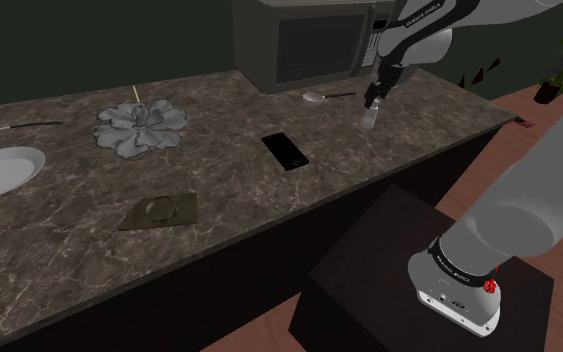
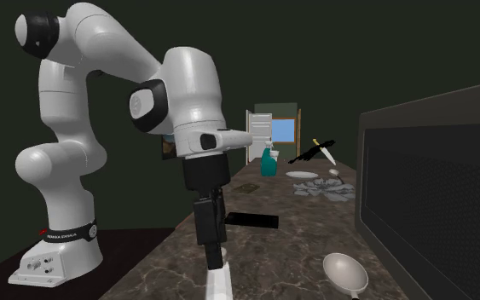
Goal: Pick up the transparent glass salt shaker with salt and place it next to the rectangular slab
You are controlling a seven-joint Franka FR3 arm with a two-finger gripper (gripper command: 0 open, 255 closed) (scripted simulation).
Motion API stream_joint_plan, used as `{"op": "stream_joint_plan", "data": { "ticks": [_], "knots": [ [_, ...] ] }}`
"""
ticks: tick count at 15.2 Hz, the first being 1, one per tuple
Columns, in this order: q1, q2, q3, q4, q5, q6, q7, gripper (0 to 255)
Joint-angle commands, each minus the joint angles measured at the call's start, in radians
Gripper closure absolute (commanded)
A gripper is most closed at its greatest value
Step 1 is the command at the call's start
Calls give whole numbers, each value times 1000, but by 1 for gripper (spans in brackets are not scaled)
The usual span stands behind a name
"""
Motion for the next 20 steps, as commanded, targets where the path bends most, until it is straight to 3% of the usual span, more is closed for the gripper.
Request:
{"op": "stream_joint_plan", "data": {
  "ticks": [1,8,9,20],
  "knots": [
    [-1,20,-1,-1,16,19,-11,0],
    [-1,20,-1,-1,16,19,-11,0],
    [-1,20,-1,-1,16,19,-11,255],
    [0,1,-1,10,1,-8,-2,255]
  ]
}}
